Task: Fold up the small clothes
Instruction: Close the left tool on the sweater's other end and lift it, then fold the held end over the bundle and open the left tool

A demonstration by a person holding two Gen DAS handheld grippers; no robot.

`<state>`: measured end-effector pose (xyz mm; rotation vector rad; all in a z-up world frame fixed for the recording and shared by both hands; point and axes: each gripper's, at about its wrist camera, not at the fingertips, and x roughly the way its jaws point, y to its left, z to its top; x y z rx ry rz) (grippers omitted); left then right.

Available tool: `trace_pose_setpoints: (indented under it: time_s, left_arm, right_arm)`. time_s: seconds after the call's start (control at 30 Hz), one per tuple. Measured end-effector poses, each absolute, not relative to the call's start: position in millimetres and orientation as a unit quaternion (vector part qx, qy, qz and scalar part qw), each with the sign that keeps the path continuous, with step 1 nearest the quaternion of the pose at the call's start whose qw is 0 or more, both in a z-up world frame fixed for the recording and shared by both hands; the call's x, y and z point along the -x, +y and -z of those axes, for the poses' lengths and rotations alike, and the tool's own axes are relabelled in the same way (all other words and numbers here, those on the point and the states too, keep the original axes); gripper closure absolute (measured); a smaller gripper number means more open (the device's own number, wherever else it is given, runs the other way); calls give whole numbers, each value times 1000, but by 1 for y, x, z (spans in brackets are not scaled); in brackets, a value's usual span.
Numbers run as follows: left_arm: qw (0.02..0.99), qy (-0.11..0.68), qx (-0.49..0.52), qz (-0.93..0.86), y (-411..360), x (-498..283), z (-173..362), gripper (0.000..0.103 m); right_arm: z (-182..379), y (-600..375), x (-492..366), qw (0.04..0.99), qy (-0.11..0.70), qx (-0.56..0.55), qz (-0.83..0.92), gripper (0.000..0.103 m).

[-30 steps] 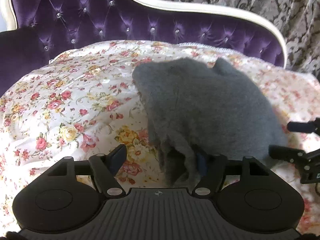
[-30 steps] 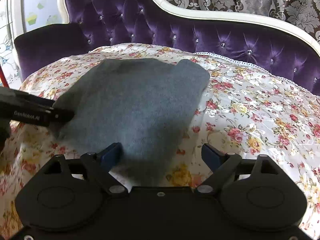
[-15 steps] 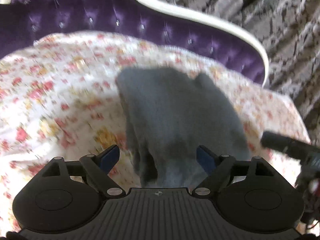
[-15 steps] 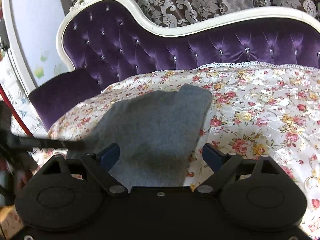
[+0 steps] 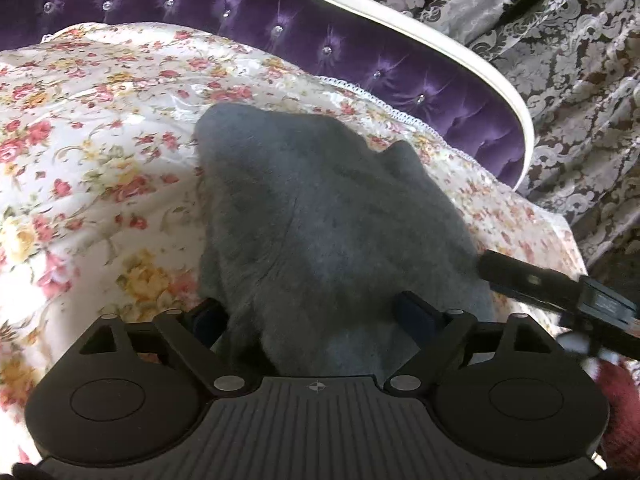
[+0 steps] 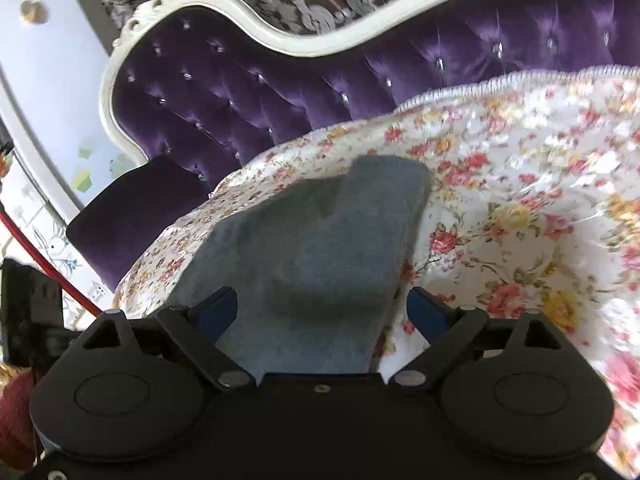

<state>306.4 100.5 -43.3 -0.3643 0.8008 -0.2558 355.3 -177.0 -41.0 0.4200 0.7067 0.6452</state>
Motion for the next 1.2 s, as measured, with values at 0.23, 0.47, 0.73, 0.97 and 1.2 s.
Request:
trace_pose_setpoints:
  time_s: [0.23, 0.47, 0.73, 0.97, 1.2]
  left_arm:
    - [898, 378, 180, 136, 96, -317, 45, 10]
    - [896, 377, 181, 151, 98, -316, 46, 10]
    - [895, 375, 189, 153, 99, -313, 46, 10]
    - [893, 368, 203, 160, 105, -314, 49, 11]
    - [856, 371, 317, 169, 133, -323, 65, 74]
  right_arm:
    - [60, -162, -396, 837, 347, -256, -338, 8]
    - [58, -160, -413, 834, 355, -258, -335, 9]
    - [52, -148, -397, 869, 342, -137, -332, 45]
    - [68, -172, -425, 843, 360, -248, -313, 58]
    - [69, -175, -418, 834, 361, -275, -315, 52]
